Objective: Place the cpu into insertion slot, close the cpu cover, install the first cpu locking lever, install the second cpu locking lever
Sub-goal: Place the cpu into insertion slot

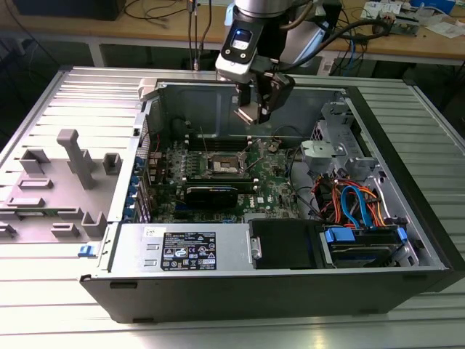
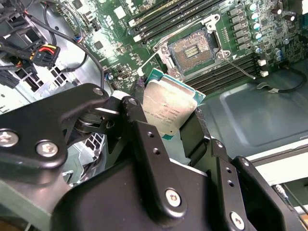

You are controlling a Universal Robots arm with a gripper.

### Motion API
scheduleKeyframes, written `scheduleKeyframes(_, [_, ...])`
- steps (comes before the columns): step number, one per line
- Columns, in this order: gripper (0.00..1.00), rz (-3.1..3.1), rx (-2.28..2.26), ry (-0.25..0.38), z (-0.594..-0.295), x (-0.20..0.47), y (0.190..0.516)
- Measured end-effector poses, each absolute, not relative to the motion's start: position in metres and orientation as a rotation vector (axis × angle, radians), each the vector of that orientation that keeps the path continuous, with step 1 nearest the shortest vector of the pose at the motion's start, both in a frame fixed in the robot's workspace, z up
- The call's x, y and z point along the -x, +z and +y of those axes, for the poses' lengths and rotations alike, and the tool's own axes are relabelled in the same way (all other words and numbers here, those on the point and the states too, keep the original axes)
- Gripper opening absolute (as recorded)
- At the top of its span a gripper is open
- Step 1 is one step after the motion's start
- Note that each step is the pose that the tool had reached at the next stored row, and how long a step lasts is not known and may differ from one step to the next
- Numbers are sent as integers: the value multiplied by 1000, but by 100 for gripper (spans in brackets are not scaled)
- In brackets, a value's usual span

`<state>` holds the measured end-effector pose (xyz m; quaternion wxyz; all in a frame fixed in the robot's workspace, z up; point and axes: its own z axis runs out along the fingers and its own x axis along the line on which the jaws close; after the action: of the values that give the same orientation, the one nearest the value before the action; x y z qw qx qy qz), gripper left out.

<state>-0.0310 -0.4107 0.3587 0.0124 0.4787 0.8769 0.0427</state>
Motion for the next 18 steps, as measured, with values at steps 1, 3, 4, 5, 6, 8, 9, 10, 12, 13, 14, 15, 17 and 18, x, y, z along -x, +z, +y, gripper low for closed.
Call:
scheduleKeyframes(1, [55,2726,-1505,133,-411,31,359])
scheduleKeyframes(3, [55,2716,-1521,133,-411,31,359])
scheduleKeyframes(4, [55,2710,-1532,133,-411,31,359])
scheduleKeyframes(5, [55,2701,-1547,132,-411,31,359])
scheduleKeyframes(6, [55,2694,-1558,132,-411,31,359])
scheduleKeyframes(8, [55,2682,-1577,132,-411,31,359])
scheduleKeyframes(9, [55,2678,-1583,132,-411,31,359])
scheduleKeyframes(10, [55,2674,-1591,132,-411,31,359])
scheduleKeyframes(12, [55,2665,-1604,131,-411,31,359])
scheduleKeyframes(13, [55,2662,-1609,131,-411,31,359])
scheduleKeyframes(14, [55,2658,-1615,131,-411,31,359])
scheduleKeyframes(15, [55,2651,-1626,131,-411,31,359])
scheduleKeyframes(17, [55,2639,-1644,131,-411,31,359])
scheduleKeyframes(18, [55,2636,-1649,131,-411,31,359])
